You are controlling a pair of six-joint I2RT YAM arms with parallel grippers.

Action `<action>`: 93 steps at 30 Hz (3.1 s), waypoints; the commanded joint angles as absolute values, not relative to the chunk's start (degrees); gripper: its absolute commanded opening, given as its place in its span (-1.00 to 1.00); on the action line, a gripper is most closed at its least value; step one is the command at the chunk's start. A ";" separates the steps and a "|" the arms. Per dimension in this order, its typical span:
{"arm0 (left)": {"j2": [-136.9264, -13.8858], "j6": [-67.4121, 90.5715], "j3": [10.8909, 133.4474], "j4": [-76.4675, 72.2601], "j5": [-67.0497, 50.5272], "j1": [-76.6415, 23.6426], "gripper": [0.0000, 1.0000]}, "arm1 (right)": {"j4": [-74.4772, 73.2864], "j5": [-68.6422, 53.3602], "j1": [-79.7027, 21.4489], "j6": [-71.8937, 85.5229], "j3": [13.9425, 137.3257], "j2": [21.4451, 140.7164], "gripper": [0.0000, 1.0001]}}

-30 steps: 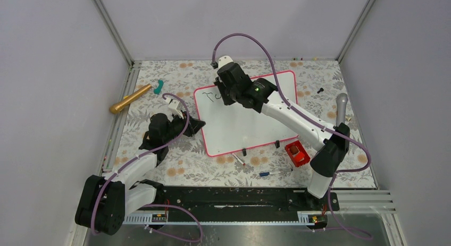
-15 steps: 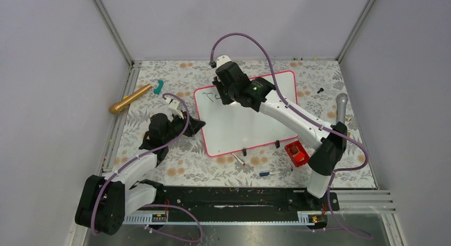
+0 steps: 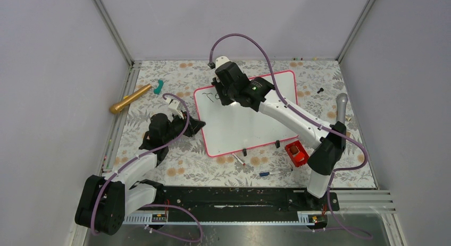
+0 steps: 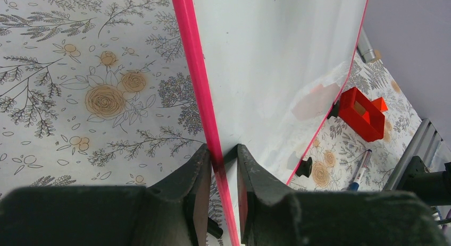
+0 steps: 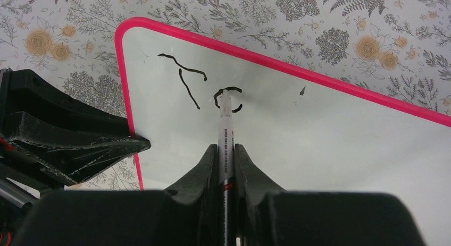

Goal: Write a sentence on the whiteboard

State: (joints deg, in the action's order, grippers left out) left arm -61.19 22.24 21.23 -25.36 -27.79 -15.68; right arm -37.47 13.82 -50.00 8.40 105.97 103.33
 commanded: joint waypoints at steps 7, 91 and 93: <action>-60.03 19.07 21.51 -27.20 -27.79 -16.53 -1.00 | -37.66 16.93 -50.27 8.95 107.93 103.36 -1.00; -60.57 19.16 21.92 -26.37 -27.45 -16.56 -1.00 | -36.64 16.53 -48.08 8.06 100.97 95.72 -1.00; -60.65 19.14 21.91 -26.34 -27.47 -16.60 -1.00 | -36.68 16.82 -48.07 7.99 101.16 96.03 -1.00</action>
